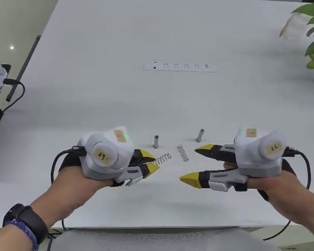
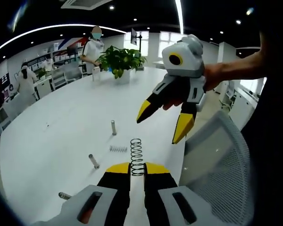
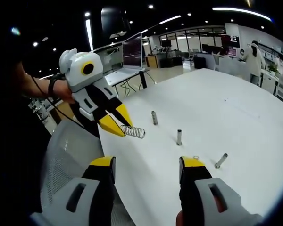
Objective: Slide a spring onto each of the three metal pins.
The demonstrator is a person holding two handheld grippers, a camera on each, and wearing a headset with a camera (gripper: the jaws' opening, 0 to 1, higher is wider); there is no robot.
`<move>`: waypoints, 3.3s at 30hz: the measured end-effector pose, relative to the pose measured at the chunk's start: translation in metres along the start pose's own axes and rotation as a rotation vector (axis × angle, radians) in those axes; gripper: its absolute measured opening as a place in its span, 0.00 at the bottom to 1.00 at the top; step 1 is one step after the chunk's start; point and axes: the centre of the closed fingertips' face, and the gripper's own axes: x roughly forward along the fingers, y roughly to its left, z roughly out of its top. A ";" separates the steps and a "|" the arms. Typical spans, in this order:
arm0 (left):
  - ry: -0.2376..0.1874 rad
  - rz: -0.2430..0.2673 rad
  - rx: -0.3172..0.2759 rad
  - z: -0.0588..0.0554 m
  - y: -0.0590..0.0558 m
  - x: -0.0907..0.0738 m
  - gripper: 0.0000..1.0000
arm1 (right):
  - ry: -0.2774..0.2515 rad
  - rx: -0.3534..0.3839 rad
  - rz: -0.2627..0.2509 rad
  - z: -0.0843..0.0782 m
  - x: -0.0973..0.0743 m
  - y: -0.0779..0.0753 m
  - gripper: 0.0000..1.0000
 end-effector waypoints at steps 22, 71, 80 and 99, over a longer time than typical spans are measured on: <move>0.005 -0.093 0.113 0.012 -0.034 0.009 0.02 | -0.019 -0.003 0.156 0.005 0.007 0.031 0.27; -0.002 -0.119 0.190 0.020 -0.036 0.025 0.02 | 0.032 -0.080 0.190 0.026 -0.004 0.035 0.09; -0.061 -0.118 0.147 0.035 -0.034 0.030 0.02 | 0.084 -0.171 0.177 0.038 -0.010 0.031 0.09; -0.089 -0.135 0.163 0.045 -0.041 0.033 0.02 | 0.226 -0.349 0.183 0.030 -0.024 0.026 0.16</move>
